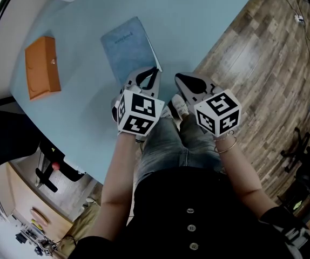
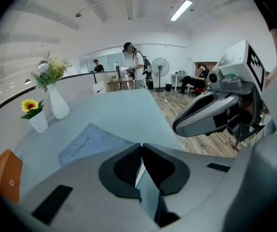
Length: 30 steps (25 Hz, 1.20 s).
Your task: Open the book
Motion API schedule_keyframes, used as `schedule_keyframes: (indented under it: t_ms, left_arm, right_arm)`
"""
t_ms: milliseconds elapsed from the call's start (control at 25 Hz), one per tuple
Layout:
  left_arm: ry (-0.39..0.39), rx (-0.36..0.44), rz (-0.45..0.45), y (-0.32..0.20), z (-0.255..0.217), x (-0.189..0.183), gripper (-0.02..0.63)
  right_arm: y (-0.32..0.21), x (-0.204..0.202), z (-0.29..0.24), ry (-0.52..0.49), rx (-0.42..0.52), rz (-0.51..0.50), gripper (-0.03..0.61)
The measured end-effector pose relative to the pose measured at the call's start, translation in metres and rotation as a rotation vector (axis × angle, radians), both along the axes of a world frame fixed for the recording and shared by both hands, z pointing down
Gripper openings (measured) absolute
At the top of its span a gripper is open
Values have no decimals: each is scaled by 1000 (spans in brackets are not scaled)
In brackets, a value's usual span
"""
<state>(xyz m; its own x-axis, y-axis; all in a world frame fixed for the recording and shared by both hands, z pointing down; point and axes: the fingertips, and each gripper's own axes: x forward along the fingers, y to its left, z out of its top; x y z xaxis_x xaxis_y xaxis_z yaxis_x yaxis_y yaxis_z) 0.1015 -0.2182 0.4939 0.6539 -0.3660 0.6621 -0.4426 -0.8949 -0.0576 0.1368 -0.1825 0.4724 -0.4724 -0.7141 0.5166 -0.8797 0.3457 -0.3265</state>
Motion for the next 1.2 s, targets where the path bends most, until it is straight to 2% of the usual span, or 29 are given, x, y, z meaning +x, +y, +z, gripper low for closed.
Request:
schedule_keyframes:
  t_ms: [720, 1200]
  left_arm:
    - [180, 44, -92, -2, -57, -37, 20]
    - [247, 72, -187, -5, -79, -74, 20]
  right_arm:
    - [-6, -27, -29, 26, 81, -26, 2]
    - [-7, -50, -40, 42, 107, -77, 2]
